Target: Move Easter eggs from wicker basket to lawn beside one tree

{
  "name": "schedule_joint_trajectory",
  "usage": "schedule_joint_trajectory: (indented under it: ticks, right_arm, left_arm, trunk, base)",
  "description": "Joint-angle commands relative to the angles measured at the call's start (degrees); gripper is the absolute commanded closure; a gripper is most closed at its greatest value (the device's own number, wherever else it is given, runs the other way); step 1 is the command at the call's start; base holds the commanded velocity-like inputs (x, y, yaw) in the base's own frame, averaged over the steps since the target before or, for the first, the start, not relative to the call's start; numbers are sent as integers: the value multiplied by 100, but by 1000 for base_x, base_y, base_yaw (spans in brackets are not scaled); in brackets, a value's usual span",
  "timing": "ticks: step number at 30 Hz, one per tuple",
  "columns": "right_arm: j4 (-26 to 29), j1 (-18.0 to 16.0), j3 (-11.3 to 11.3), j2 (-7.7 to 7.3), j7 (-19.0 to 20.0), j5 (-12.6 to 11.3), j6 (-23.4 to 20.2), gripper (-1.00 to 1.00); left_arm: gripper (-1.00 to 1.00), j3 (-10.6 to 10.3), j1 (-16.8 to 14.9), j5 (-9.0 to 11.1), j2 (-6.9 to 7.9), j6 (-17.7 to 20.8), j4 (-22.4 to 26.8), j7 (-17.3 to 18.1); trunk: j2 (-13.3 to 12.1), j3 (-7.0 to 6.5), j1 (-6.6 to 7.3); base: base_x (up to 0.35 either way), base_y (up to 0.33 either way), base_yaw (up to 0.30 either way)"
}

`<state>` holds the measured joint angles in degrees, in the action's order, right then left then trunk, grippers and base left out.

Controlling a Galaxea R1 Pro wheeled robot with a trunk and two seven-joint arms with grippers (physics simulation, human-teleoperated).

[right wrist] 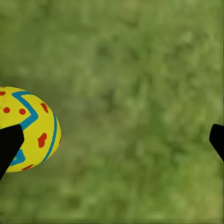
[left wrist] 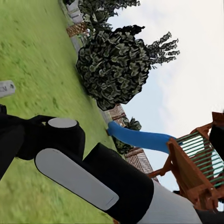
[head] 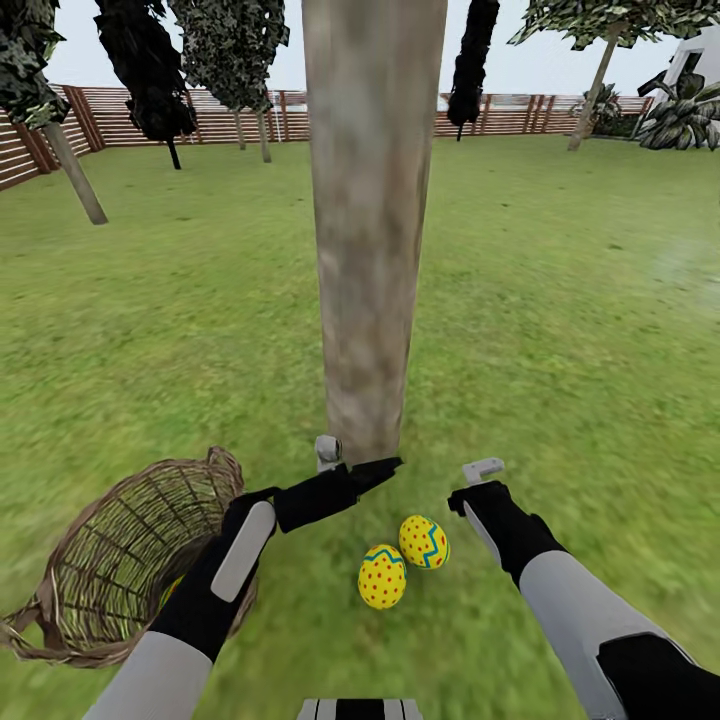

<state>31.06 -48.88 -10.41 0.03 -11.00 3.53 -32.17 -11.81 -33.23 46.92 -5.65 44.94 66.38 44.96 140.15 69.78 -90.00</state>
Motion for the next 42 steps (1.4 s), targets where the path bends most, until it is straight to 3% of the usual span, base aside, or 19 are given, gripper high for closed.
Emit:
schedule_joint_trajectory:
  ticks: [1,8,18,42]
  right_arm:
    - [1,-13,-22,-11,-3,32,-56,-100]
    - [4,28,-23,-7,-7,40,-78,-100]
    - [-2,36,-23,-7,-8,42,-79,-100]
    - [13,36,-23,-4,-4,42,-70,-100]
  left_arm:
    - [-100,-20,31,28,33,5,-34,-6]
    - [-100,-25,256,111,90,23,-200,-47]
    - [-100,-39,264,107,86,100,-241,-63]
    - [-100,-40,257,114,84,119,-222,-58]
  trunk:
    - [2,4,1]
    - [-239,-103,133]
    - [-640,-283,353]
    - [-1603,-714,880]
  base:
    - [0,0,0]
    - [0,0,0]
    - [-33,0,0]
    - [-329,0,0]
